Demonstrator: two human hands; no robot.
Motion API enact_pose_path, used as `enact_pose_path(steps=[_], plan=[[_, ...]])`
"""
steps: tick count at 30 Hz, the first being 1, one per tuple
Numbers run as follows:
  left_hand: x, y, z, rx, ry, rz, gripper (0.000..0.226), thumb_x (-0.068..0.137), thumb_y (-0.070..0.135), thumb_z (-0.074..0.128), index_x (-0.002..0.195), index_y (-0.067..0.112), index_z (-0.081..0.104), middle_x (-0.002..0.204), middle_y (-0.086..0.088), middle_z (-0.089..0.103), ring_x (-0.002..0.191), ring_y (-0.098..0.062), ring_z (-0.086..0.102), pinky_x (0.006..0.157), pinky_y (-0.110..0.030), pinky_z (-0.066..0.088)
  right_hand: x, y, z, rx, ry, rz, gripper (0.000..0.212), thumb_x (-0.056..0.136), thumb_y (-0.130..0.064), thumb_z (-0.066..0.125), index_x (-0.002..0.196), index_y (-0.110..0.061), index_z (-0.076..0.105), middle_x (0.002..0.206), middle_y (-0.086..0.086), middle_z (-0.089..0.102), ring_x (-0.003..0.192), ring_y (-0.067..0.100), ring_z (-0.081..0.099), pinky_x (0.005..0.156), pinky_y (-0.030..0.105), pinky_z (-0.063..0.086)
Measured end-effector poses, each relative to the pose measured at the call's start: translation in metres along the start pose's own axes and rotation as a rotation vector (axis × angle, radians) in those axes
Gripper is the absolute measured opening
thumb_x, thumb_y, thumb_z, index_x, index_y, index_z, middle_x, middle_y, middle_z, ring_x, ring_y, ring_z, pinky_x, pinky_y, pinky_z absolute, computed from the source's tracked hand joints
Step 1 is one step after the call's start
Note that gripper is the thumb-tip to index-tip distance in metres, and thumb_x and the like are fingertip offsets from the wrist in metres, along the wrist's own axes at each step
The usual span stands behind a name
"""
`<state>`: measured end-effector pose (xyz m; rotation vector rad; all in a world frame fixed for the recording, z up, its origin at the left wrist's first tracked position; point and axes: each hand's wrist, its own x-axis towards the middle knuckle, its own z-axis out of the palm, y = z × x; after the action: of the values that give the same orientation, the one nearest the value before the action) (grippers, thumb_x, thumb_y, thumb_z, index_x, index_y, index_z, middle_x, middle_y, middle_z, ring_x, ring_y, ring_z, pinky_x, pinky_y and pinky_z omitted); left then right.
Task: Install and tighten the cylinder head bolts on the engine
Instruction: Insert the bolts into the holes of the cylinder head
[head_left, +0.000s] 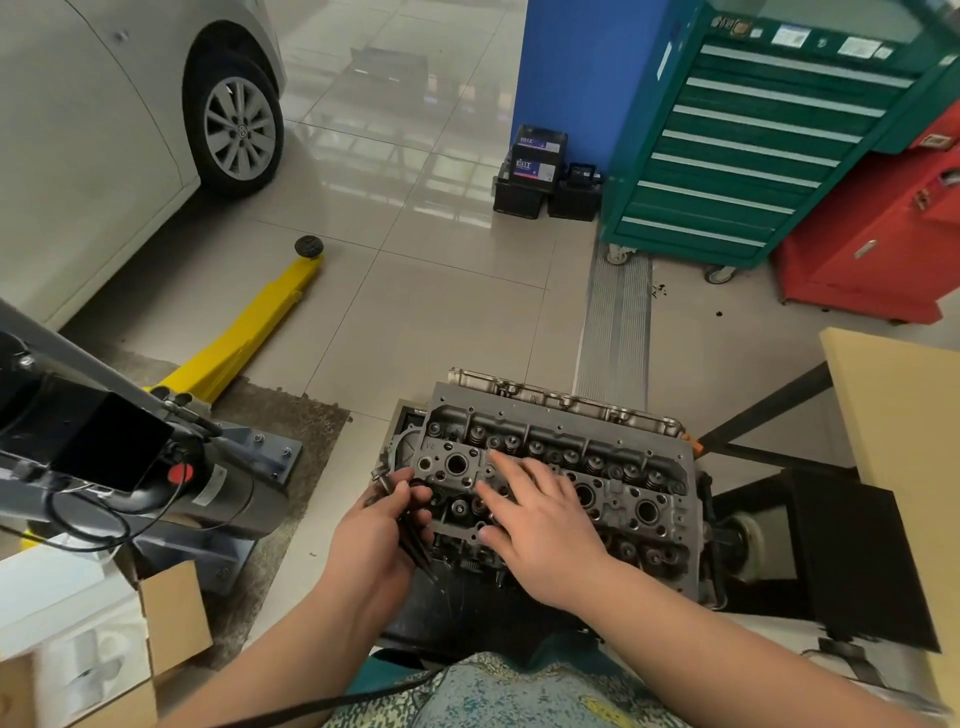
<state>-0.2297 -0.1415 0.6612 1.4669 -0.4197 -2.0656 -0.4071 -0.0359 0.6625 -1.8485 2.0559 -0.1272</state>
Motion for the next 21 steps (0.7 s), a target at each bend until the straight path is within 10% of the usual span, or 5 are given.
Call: enact_pose_path(steps=[6, 10, 14, 21], plan=[[-0.012, -0.001, 0.008, 0.26, -0.391, -0.151, 0.037, 0.09, 0.007, 0.065, 0.126, 0.002, 0.07, 0.106, -0.021, 0.075, 0.068, -0.02, 0.063, 0.055, -0.03, 0.049, -0.002, -0.001, -0.017, 0.72, 0.15, 0.303, 0.054, 0.091, -0.064, 0.05, 0.135, -0.036, 0.064, 0.123, -0.02, 0.065, 0.117, -0.001, 0.056, 0.104, 0.034, 0.048], [-0.024, -0.015, 0.022, 0.499, -0.596, -0.306, 0.033, 0.095, 0.004, 0.063, 0.128, 0.002, 0.068, 0.121, -0.026, 0.073, 0.084, -0.026, 0.068, 0.068, -0.033, 0.051, -0.012, 0.002, -0.027, 0.779, 0.041, 0.269, 0.012, 0.093, -0.051, 0.064, 0.096, -0.06, 0.07, 0.096, -0.027, 0.072, 0.092, -0.006, 0.066, 0.075, 0.009, 0.049], [-0.02, -0.025, 0.029, 0.368, -0.573, -0.327, 0.036, 0.089, 0.004, 0.065, 0.125, 0.003, 0.073, 0.128, -0.027, 0.069, 0.122, -0.043, 0.067, 0.105, -0.054, 0.054, -0.032, 0.014, -0.027, 0.837, 0.187, 0.356, 0.008, 0.095, -0.039, 0.07, 0.097, -0.046, 0.074, 0.099, -0.028, 0.071, 0.097, -0.006, 0.065, 0.087, 0.02, 0.05], [0.021, -0.021, 0.027, 0.002, -0.188, -0.106, 0.022, 0.1, 0.003, 0.053, 0.106, 0.008, 0.074, 0.096, -0.019, 0.077, 0.082, -0.031, 0.077, 0.067, -0.039, 0.062, -0.069, 0.035, -0.024, 0.636, 0.514, 0.375, 0.023, 0.097, -0.026, 0.072, 0.117, -0.037, 0.073, 0.095, -0.025, 0.073, 0.089, -0.006, 0.068, 0.079, 0.008, 0.049]])
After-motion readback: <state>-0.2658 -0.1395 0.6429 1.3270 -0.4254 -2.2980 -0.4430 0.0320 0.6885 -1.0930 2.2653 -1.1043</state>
